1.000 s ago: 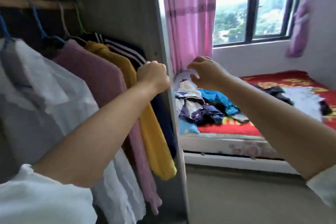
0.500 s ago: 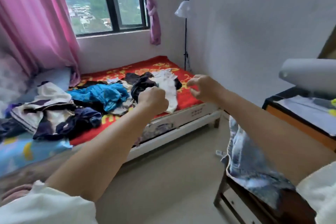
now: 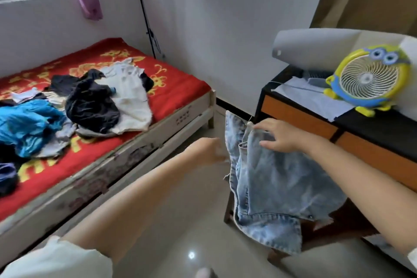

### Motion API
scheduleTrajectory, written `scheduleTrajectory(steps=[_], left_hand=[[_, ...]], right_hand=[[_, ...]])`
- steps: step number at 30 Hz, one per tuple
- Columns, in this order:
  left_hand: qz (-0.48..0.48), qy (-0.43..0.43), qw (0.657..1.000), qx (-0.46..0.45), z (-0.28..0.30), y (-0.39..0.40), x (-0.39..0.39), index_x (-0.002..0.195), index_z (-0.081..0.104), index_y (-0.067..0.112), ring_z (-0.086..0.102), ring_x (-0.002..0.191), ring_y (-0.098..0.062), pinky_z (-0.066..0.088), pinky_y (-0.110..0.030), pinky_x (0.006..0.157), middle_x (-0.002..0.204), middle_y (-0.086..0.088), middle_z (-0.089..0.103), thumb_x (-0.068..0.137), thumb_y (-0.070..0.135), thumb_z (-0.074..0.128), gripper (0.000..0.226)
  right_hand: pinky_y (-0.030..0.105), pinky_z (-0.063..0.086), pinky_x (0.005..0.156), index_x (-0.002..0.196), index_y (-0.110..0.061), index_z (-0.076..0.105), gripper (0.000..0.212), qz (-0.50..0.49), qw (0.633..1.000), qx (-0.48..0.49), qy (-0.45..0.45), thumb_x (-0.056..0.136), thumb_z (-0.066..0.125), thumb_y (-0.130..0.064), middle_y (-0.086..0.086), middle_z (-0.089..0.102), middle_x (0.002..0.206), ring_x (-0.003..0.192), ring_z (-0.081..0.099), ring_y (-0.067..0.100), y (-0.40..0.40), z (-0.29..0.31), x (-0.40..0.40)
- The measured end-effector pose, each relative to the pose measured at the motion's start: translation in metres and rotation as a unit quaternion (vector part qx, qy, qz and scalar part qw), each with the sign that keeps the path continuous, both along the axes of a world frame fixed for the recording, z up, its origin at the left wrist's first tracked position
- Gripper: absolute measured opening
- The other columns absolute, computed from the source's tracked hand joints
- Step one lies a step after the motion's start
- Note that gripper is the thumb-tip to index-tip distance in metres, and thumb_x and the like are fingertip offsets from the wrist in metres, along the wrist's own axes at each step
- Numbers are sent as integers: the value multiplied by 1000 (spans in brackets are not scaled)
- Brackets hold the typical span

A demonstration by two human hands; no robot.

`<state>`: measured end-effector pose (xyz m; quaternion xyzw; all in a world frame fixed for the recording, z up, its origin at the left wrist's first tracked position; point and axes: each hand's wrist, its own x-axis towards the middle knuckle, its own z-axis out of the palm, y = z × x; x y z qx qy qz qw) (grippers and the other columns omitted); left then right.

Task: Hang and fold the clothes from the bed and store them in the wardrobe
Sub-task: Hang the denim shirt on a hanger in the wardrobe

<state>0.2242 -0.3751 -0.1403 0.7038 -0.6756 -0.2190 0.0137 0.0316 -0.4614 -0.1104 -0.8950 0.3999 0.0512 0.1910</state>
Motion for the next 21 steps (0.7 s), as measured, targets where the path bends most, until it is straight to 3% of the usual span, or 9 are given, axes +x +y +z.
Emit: scheduleTrajectory(steps=[5, 8, 10, 11, 13, 15, 17, 18, 21], left_hand=[[-35, 138, 988, 66, -33, -26, -20, 135, 38, 12, 52, 116, -21, 40, -26, 93, 130, -6, 52, 85, 35, 64, 60], [-34, 213, 972, 88, -55, -30, -25, 133, 35, 8, 53, 114, -20, 39, -21, 87, 130, -7, 50, 81, 23, 70, 65], [-29, 261, 960, 99, -69, -34, -27, 132, 37, 6, 53, 115, -21, 40, -20, 88, 129, -8, 51, 80, 15, 71, 64], [-32, 274, 956, 95, -72, -34, -27, 132, 38, 5, 53, 116, -22, 40, -18, 87, 128, -8, 51, 79, 11, 71, 63], [-59, 287, 951, 95, -78, -34, -25, 133, 37, 4, 50, 115, -19, 39, -10, 80, 129, -8, 49, 75, 4, 73, 68], [-96, 301, 945, 88, -82, -32, -20, 134, 35, 3, 45, 110, -11, 35, 1, 73, 126, -3, 45, 71, -5, 73, 74], [-115, 288, 949, 54, -91, -25, -15, 138, 31, 6, 42, 115, -9, 34, 0, 78, 127, 2, 43, 71, -11, 67, 78], [-112, 271, 956, 29, -94, -23, -14, 141, 28, 9, 41, 122, -14, 36, -8, 86, 133, 0, 42, 70, -12, 62, 81], [-130, 161, 978, -16, -111, -12, -9, 145, 24, 14, 31, 132, -24, 38, -32, 101, 145, -6, 32, 71, -4, 52, 81]], right_hand=[[26, 20, 110, 141, -34, 30, 56, 40, 998, -24, 50, 92, 51, -16, -13, 9, 154, 138, 14, 16, 3, -23, -15], [31, 18, 111, 142, -38, 25, 63, 86, 984, -81, 136, 91, 46, -8, -12, -5, 155, 142, 0, 15, 9, -30, -16], [42, 21, 111, 142, -36, 30, 71, 131, 966, -127, 182, 84, 55, -4, -8, 3, 156, 143, 3, 24, 12, -33, -11], [50, 29, 106, 137, -32, 41, 74, 173, 957, -175, 157, 74, 66, -2, -5, 21, 153, 140, 17, 33, 12, -36, -8], [55, 46, 84, 112, -24, 65, 72, 223, 939, -235, 111, 46, 82, 0, 4, 60, 125, 113, 53, 43, 7, -47, -4], [45, 51, 72, 81, -17, 70, 47, 255, 925, -273, 69, 38, 81, 0, 5, 68, 88, 81, 64, 35, 1, -56, 2], [33, 48, 58, 58, -11, 57, 22, 271, 920, -283, 5, 45, 64, 5, 4, 57, 63, 59, 55, 26, 0, -58, 10], [30, 43, 53, 54, -9, 49, 15, 264, 924, -274, -44, 50, 53, 4, 5, 50, 57, 56, 49, 23, -2, -58, 11], [22, 24, 55, 53, -11, 37, 15, 178, 936, -234, -193, 57, 28, 1, 9, 39, 55, 60, 27, 14, -15, -53, 8]])
